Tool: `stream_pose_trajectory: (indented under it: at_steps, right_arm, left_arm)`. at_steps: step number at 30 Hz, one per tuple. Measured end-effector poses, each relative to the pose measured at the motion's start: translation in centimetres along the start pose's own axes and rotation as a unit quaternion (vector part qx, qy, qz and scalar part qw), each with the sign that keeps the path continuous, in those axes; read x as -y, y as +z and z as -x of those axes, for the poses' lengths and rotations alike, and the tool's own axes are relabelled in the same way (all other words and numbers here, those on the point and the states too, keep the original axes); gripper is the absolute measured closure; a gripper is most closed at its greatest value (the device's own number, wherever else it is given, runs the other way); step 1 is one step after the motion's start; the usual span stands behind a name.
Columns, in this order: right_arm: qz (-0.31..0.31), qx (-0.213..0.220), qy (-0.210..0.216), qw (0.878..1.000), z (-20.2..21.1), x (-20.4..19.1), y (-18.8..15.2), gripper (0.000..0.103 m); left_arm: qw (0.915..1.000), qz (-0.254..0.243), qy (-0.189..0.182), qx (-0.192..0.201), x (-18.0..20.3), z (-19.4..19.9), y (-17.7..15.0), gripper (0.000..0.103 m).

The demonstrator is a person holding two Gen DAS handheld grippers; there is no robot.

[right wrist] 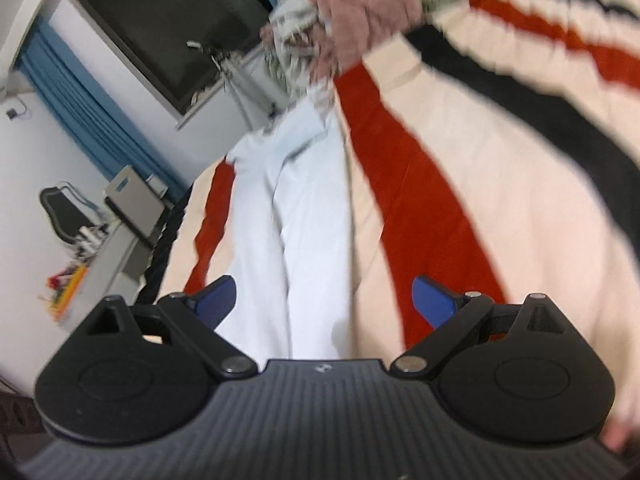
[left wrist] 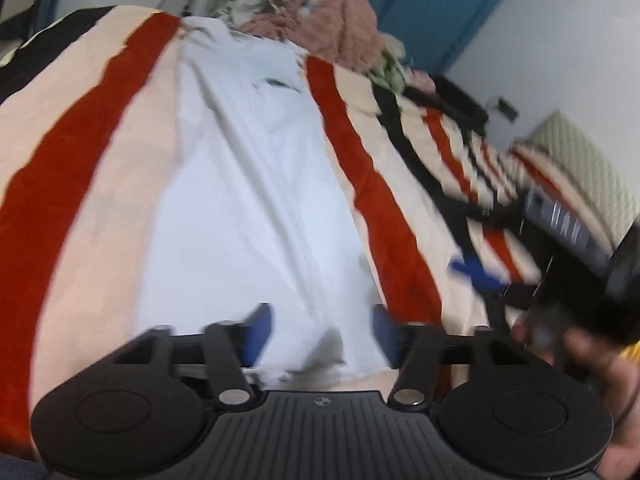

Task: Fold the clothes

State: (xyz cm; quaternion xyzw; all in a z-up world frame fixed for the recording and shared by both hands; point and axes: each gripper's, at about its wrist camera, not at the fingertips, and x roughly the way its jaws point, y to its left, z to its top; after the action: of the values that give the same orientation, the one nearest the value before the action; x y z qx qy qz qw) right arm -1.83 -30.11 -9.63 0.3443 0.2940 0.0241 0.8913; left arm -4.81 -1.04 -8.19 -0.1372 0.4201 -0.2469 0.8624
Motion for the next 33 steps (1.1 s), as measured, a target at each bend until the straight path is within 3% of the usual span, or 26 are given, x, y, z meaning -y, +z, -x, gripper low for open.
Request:
stream_pose_trajectory:
  at_steps: [3, 8, 11, 13, 14, 15, 16, 21, 23, 27, 29, 31, 33]
  right_arm:
    - [-0.027, -0.033, 0.010, 0.999, -1.2, 0.3, -0.8, 0.007]
    - [-0.054, -0.067, -0.012, 0.996, -2.9, 0.9, -1.9, 0.019]
    - [-0.078, -0.070, -0.033, 0.994, -3.3, 1.4, -2.3, 0.019]
    - [-0.077, -0.067, -0.034, 0.994, -3.4, 1.1, -2.5, 0.019]
    - [-0.073, -0.064, -0.034, 0.995, -3.4, 0.8, -2.6, 0.019]
    - [-0.066, -0.064, -0.036, 0.995, -3.4, 0.6, -2.8, 0.019]
    - [-0.060, -0.064, -0.039, 0.995, -3.4, 0.3, -2.9, 0.019]
    - [-0.010, -0.064, -0.055, 0.996, -3.3, -0.8, -3.2, 0.019]
    - [0.003, -0.065, -0.058, 0.996, -3.3, -1.0, -3.2, 0.019]
    - [0.005, -0.065, -0.063, 0.996, -3.5, -1.0, -3.2, 0.019]
    - [0.002, -0.066, -0.062, 0.996, -3.6, -0.9, -3.2, 0.019]
    - [0.000, -0.067, -0.058, 0.996, -3.8, -1.0, -3.1, 0.019]
    - [-0.005, -0.071, -0.042, 0.997, -3.8, -0.8, -3.3, 0.019]
  left_arm:
    - [0.9980, 0.051, 0.029, 0.025, -3.5, 0.5, 1.8, 0.026]
    - [0.9848, 0.168, 0.043, -0.011, -9.7, -2.7, 2.6, 0.026]
    - [0.9828, 0.179, 0.039, -0.019, -10.7, -3.7, 2.7, 0.028]
    - [0.9868, 0.155, 0.044, -0.015, -10.1, -3.6, 2.8, 0.045]
    - [0.9884, 0.144, 0.047, -0.015, -9.6, -3.5, 2.5, 0.076]
    - [0.9893, 0.137, 0.049, -0.014, -9.3, -3.3, 2.3, 0.100]
    - [0.9899, 0.131, 0.052, -0.012, -9.1, -3.0, 2.0, 0.102]
    - [0.9889, 0.138, 0.042, 0.037, -8.2, 1.0, 1.1, 0.102]
    - [0.9854, 0.151, 0.062, 0.048, -8.7, 2.2, 0.9, 0.102]
    - [0.9779, 0.177, 0.102, 0.042, -9.9, 3.2, 0.7, 0.102]
    - [0.9781, 0.176, 0.104, 0.037, -10.0, 3.0, 0.8, 0.101]
    - [0.9804, 0.169, 0.096, 0.030, -9.9, 2.4, 1.1, 0.090]
    - [0.9831, 0.164, 0.080, 0.015, -9.9, 1.5, 1.1, 0.057]
